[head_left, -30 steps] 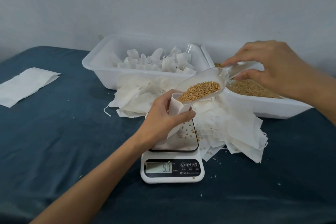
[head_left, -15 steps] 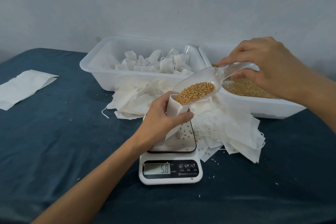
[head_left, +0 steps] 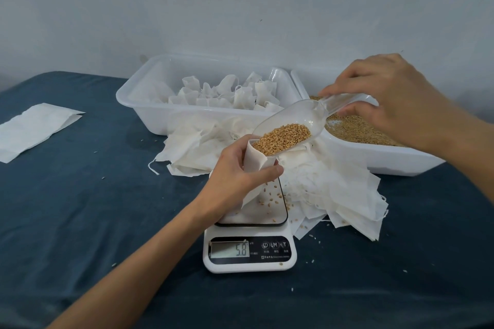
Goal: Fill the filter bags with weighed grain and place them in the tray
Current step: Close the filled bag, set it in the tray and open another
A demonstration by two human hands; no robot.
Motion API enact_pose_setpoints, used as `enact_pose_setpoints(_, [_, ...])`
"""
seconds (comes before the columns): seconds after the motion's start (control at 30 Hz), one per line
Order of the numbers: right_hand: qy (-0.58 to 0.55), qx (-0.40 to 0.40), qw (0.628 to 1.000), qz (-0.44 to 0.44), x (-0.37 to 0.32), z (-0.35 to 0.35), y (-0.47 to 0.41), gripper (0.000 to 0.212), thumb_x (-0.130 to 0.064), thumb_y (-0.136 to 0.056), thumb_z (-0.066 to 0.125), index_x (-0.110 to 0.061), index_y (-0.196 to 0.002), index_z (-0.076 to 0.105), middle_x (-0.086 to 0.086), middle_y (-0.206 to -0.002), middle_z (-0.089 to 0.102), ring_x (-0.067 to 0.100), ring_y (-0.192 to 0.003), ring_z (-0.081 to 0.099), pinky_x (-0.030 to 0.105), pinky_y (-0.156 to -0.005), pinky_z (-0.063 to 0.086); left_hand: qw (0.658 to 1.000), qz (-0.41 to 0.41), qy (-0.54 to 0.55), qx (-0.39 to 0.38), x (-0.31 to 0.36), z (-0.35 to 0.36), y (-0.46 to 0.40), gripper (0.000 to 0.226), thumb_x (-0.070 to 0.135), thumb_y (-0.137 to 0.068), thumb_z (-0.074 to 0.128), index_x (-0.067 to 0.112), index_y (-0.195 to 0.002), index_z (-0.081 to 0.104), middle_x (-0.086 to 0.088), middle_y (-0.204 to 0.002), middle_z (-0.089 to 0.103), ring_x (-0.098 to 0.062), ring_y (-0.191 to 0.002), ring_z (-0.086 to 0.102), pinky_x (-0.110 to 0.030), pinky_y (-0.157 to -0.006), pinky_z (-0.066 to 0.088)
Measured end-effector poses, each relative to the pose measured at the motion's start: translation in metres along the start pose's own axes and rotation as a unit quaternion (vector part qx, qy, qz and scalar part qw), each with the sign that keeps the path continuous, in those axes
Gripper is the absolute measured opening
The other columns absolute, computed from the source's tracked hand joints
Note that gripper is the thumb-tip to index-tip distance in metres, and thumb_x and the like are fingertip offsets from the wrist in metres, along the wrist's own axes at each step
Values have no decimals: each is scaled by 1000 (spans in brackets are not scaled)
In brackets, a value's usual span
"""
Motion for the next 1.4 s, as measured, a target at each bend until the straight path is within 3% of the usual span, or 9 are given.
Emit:
enact_pose_setpoints(0.5, [33,16,999,-22,-6,-4,0,41,-4,-80,81,-19,-118,75,1,-103,68,26,-96,60,40,-104,32,1000,4,8,0,5,0,2,63,35,-71,87,15,-126,63,-14,-115,73,-39,-107,69,-62,-95,56])
enact_pose_setpoints(0.73, [39,24,999,-26,-5,-5,1,41,-4,-80,82,-19,-117,75,0,-103,68,27,-96,61,41,-104,33,1000,14,2,-1,7,0,3,44,23,-78,85,14,-115,65,-8,-106,75,-39,-103,69,-60,-92,58])
enact_pose_setpoints(1.03, [45,33,998,-27,-7,-8,1,41,-3,-81,80,-18,-119,75,2,-103,68,27,-97,60,42,-105,33,1000,9,-16,1,6,-1,2,46,25,-79,85,20,-120,66,-1,-111,77,-28,-105,72,-57,-96,58])
enact_pose_setpoints(1.4, [46,32,998,-27,-7,-7,2,41,-2,-81,81,-17,-119,75,2,-103,69,28,-96,61,44,-105,34,1000,-8,-15,5,2,-1,2,70,43,-67,88,25,-129,62,-8,-121,73,-32,-111,70,-58,-99,55])
Point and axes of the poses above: each hand's wrist, its own y-axis away from the middle knuckle, its own z-axis out of the palm, x = y × z, the point moved 10 cm from there along -y, towards the middle knuckle
